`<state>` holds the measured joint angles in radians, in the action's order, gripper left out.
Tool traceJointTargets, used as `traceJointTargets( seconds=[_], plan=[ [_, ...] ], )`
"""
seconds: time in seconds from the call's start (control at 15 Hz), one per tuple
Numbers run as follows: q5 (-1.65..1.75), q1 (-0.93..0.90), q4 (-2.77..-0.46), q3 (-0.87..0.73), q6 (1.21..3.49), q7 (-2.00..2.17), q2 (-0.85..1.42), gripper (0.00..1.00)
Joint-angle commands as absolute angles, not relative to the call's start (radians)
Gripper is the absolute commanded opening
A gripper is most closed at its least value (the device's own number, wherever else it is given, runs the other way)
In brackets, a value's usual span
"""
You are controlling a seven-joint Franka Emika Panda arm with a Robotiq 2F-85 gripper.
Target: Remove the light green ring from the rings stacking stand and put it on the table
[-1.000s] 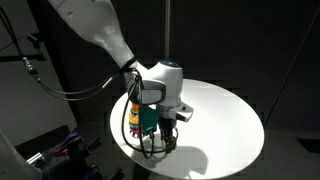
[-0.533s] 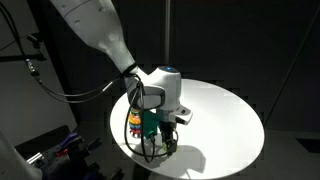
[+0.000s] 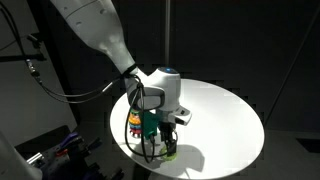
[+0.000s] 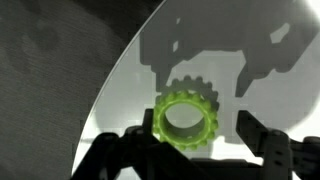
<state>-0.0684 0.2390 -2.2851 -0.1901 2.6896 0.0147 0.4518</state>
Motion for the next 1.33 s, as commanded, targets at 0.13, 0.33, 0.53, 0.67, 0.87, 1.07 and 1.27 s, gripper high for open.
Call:
traceJointTargets(
  seconds=[0.13, 0.33, 0.53, 0.67, 0.87, 1.07, 1.27],
  plan=[
    [-0.087, 0.253, -2.280, -0.170, 2.675, -0.005, 0.435, 1.00],
    [-0.082, 0.250, -2.290, -0.164, 2.655, -0.012, 0.406, 1.00],
    [-0.084, 0.248, -2.296, -0.151, 2.605, -0.028, 0.367, 1.00],
    [-0.079, 0.243, -2.298, -0.144, 2.534, -0.046, 0.334, 1.00],
    [-0.062, 0.225, -2.296, -0.145, 2.421, -0.060, 0.277, 1.00],
    [-0.039, 0.204, -2.294, -0.153, 2.332, -0.054, 0.220, 1.00],
    [-0.016, 0.187, -2.298, -0.152, 2.256, -0.045, 0.158, 1.00]
  ],
)
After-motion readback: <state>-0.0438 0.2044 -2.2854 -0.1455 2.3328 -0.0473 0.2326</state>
